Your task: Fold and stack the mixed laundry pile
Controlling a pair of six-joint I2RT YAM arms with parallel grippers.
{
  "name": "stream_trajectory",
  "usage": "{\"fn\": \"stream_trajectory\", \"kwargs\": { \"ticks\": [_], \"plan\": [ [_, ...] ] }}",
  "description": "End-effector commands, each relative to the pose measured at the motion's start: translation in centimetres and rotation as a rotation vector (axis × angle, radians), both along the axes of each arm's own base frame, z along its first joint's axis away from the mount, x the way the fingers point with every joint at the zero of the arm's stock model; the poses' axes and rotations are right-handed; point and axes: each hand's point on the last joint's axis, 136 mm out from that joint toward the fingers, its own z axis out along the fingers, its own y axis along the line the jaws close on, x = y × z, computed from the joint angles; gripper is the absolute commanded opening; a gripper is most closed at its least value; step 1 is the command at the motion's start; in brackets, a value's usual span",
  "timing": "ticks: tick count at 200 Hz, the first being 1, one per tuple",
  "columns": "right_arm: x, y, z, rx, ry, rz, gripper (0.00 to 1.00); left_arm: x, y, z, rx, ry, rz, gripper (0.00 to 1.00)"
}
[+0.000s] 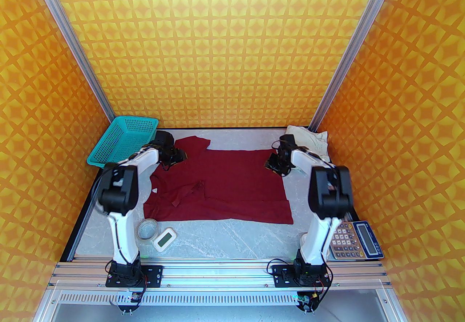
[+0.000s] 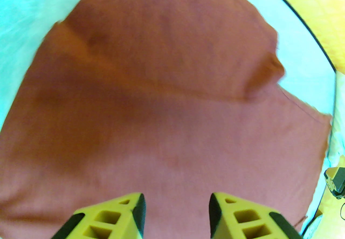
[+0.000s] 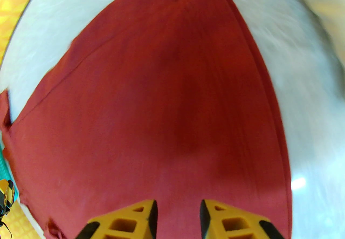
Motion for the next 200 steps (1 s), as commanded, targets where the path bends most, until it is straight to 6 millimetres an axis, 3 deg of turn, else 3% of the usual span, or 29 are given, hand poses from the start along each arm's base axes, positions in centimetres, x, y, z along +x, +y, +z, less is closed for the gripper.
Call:
{"fn": "stream_trajectory", "kwargs": {
  "ticks": [1, 21, 39, 79, 107, 139, 200],
  "plan": [
    [1.7, -0.7, -1.2, -0.035, 0.008, -0.002, 0.32, 1.4, -0.4, -0.9, -0.013, 0.000, -0.015, 0.43],
    [2.9, -1.2, -2.0, -0.041, 0.029, -0.007, 0.32, 1.8, -0.2, -2.2, -0.010, 0.026, -0.010, 0.43],
    [3.6, -1.5, -2.0, -0.038, 0.034, -0.007, 0.32, 2.1, 0.0, -2.2, -0.008, 0.024, -0.010, 0.44],
    [5.3, -1.7, 2.9, -0.066, -0.094, 0.021, 0.34, 3.8, 0.2, 3.2, 0.037, -0.119, -0.062, 0.51],
    [7.0, -2.9, 4.6, -0.149, -0.144, 0.041, 0.38, 6.4, 1.1, 4.2, 0.126, -0.158, -0.067, 0.53],
    [8.9, -4.0, 3.9, -0.232, -0.139, 0.085, 0.40, 9.1, 1.9, 3.8, 0.204, -0.184, -0.084, 0.54],
    [11.5, -5.3, -0.1, -0.264, -0.063, 0.092, 0.41, 12.5, 3.9, 2.8, 0.281, -0.221, -0.112, 0.64]
  ]
}}
